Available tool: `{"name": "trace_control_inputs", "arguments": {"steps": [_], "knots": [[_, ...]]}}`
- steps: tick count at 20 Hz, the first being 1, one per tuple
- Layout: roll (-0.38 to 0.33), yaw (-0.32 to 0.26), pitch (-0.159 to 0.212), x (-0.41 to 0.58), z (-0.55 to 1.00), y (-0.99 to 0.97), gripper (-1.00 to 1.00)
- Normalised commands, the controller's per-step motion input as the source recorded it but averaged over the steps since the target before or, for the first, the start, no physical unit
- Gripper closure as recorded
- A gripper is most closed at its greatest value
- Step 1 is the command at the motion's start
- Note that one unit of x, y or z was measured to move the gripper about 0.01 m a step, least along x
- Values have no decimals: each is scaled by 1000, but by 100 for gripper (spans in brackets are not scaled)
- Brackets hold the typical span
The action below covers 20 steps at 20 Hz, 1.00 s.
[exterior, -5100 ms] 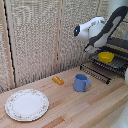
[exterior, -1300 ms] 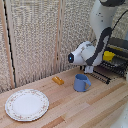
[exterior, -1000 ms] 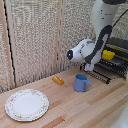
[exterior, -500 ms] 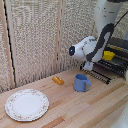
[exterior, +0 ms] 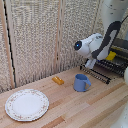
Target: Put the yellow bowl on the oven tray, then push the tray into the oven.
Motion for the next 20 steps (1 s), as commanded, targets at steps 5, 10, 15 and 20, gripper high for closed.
{"name": "trace_control_inputs", "arguments": {"steps": [5, 10, 15, 20], "knots": [[39, 0, -20, 0, 217, -1000, 100], [0, 0, -22, 0, 3, -1000, 100], [-5, 0, -46, 0, 52, -887, 100], [-48, 11, -94, -8, 143, -633, 100]]}}
